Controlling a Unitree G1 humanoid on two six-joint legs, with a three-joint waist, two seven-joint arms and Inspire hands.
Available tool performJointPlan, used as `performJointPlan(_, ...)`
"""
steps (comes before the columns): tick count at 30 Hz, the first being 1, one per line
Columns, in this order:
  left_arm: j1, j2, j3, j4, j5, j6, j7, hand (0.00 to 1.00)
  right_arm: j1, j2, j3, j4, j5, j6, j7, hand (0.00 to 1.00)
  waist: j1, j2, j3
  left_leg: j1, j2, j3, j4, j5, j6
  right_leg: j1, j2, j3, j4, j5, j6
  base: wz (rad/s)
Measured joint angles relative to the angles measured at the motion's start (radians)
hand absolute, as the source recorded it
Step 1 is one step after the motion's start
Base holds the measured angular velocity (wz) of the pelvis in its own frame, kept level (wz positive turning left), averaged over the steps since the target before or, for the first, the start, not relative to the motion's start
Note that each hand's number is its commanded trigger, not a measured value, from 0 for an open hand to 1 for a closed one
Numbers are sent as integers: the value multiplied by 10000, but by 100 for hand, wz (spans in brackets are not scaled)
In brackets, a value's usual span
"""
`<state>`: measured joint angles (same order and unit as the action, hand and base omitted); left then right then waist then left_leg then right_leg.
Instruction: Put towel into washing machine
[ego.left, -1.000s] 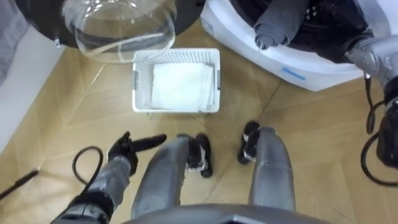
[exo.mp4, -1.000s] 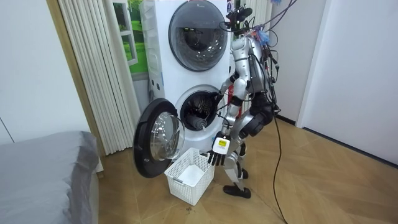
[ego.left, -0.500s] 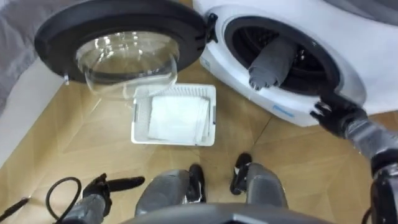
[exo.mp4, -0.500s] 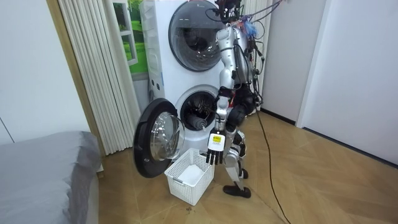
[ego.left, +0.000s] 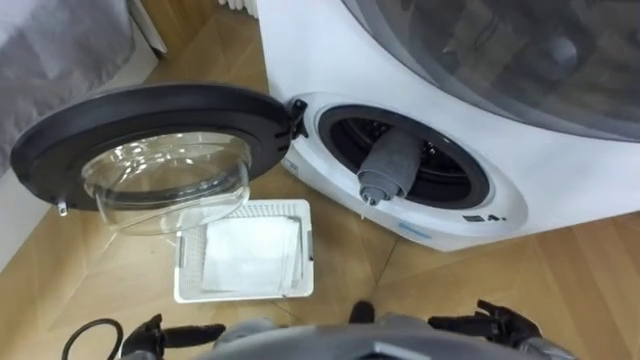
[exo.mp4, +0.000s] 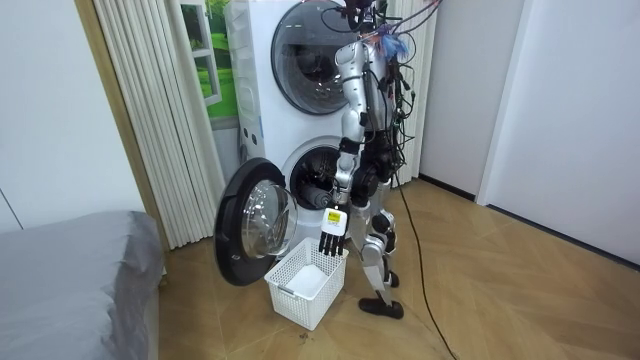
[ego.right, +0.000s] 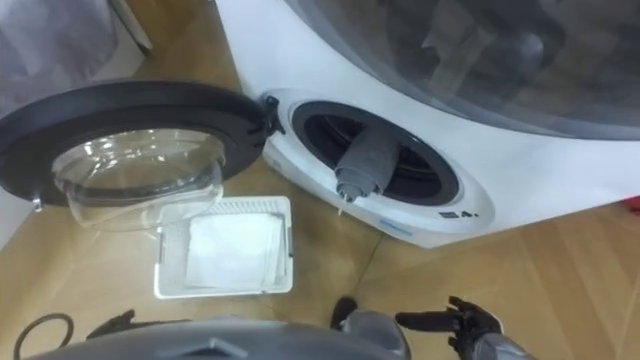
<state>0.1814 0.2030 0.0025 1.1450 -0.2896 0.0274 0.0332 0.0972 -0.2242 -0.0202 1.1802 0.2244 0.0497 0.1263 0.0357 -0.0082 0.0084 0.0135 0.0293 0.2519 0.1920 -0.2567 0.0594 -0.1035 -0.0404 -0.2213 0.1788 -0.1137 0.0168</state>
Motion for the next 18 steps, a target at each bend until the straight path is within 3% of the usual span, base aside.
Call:
performJointPlan(10, 206, -289, 749, -36, 1755, 420, 75, 0, 24, 329, -9, 332, -249, -46, 258, 0, -42, -184, 62, 541, 32, -13, -108, -6, -11, 631, 124, -19, -268, -4, 5, 1)
performJointPlan(18, 185, -406, 1096, -63, 2196, 697, 253, 0, 34, 441, -19, 454, -265, -37, 300, 0, -55, -180, 26, 924, 120, -32, -363, -100, -166, 900, 289, 172, -255, 4, -26, 0)
